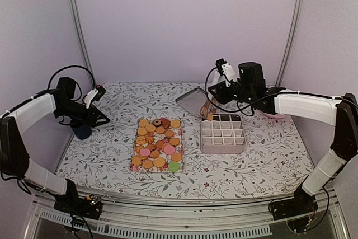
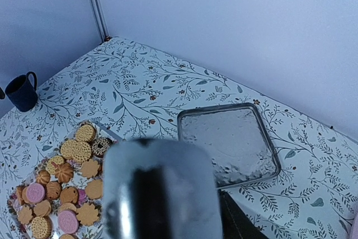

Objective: Pack the cookies
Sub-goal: Place the fake cookies in the empty pocket of the box, then adjust the fake cookies in the empty pocket of the box, then pick up the fake cookies from the plate.

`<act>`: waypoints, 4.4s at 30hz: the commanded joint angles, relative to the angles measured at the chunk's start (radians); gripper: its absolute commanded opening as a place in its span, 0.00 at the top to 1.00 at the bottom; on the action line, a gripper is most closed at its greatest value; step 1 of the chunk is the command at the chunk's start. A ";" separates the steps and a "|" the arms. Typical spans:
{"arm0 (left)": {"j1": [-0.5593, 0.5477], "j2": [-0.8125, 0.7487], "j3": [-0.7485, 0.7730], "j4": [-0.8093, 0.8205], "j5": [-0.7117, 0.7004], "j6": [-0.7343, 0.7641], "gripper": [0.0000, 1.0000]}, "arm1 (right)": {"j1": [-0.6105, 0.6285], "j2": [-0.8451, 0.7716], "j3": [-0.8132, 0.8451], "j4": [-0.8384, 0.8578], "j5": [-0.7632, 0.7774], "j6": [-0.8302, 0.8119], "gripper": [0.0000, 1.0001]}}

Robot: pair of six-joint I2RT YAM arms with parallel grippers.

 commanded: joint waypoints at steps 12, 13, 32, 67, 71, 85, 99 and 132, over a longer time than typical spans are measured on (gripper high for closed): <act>0.009 -0.033 -0.015 -0.002 0.009 0.021 0.52 | -0.054 -0.048 -0.002 0.049 -0.023 0.072 0.64; 0.009 -0.034 -0.015 -0.001 0.011 0.021 0.52 | -0.056 -0.047 -0.005 0.050 -0.022 0.074 0.64; 0.010 -0.043 -0.016 -0.002 0.039 0.024 0.52 | -0.067 0.004 -0.047 0.062 -0.073 0.103 0.65; 0.009 -0.036 -0.008 0.004 0.029 0.002 0.51 | 0.266 0.100 0.141 0.133 -0.076 0.113 0.64; 0.009 -0.034 -0.008 0.003 0.023 0.000 0.51 | 0.321 0.192 0.201 0.136 -0.084 0.117 0.63; 0.011 -0.042 -0.021 -0.001 0.029 0.016 0.51 | 0.390 0.293 0.211 0.139 -0.126 0.134 0.59; 0.010 -0.055 -0.027 -0.002 0.027 0.012 0.51 | 0.408 0.341 0.202 0.162 -0.141 0.157 0.58; 0.009 -0.057 -0.021 -0.004 0.037 0.006 0.51 | 0.336 0.126 0.159 0.132 0.004 0.076 0.96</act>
